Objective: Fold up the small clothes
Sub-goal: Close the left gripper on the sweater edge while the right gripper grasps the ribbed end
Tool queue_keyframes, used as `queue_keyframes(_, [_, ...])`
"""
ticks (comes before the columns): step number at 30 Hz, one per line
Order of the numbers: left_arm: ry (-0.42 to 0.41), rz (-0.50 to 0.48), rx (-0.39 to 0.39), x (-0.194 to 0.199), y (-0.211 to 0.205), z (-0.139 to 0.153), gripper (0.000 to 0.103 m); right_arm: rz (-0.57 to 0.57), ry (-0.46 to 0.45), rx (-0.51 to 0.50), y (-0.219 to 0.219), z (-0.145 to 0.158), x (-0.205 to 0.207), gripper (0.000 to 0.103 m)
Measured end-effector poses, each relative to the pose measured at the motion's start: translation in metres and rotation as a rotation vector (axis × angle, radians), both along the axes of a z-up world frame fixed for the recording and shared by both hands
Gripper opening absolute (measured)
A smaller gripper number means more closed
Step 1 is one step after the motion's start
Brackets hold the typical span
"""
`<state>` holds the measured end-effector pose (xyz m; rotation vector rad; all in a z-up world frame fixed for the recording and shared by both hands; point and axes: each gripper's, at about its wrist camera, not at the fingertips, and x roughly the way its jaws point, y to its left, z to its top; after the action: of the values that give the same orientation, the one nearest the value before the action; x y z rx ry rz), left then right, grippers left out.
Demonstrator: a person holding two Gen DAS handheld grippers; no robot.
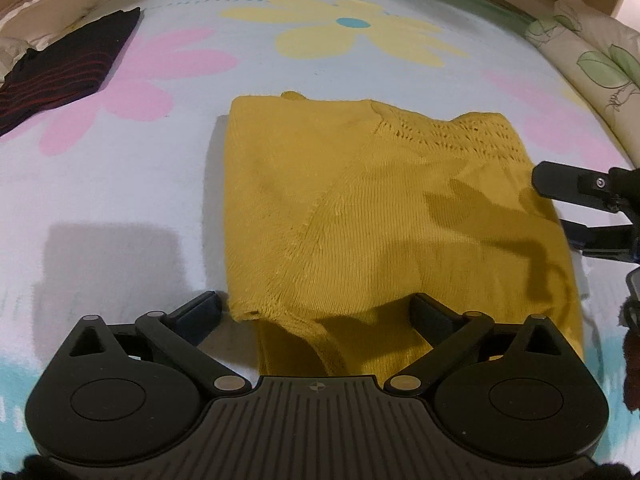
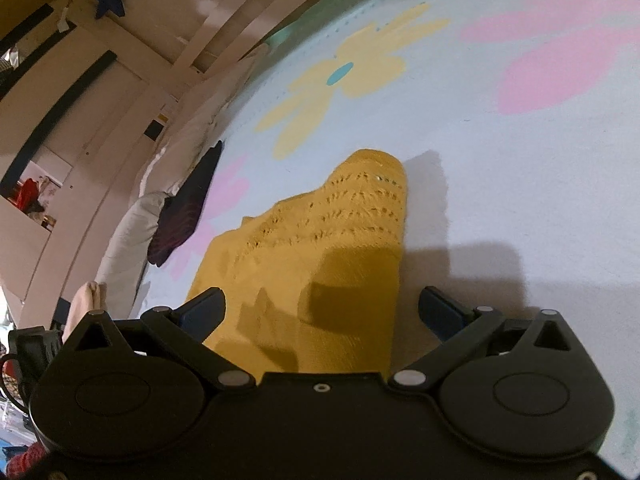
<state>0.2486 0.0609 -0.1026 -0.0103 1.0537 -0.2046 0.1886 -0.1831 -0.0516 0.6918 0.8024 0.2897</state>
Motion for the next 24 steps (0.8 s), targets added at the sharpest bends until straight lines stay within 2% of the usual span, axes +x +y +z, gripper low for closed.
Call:
queue_keyframes(9, [-0.015,-0.010,-0.004,0.001,0.000,-0.001,0.102,0.014,-0.031,0.056,0.000,-0.005,0.014,0.103])
queue_keyframes(11, [-0.021,-0.017,-0.049,0.001,0.007,0.002,0.102,0.016,-0.033,0.071,0.002,-0.007,0.018,0.103])
queue_keyframes(14, [0.000,0.015,-0.191,0.004,0.030,0.006,0.102,0.028,-0.046,0.073,0.006,-0.010,0.023,0.103])
queue_keyframes(17, [0.047,0.103,-0.354,0.008,0.057,0.005,0.102,0.058,-0.053,0.056,0.008,-0.009,0.027,0.103])
queue_keyframes(18, [0.060,0.119,-0.384,0.009,0.061,0.005,0.102,0.064,-0.054,0.056,0.008,-0.009,0.028,0.103])
queue_keyframes(20, [0.081,0.135,-0.414,0.009,0.066,0.006,0.102,0.074,-0.055,0.065,0.006,-0.009,0.028,0.103])
queue_keyframes(24, [0.100,0.090,-0.380,0.007,0.053,0.004,0.102,0.085,-0.056,0.077,0.003,-0.009,0.027,0.103])
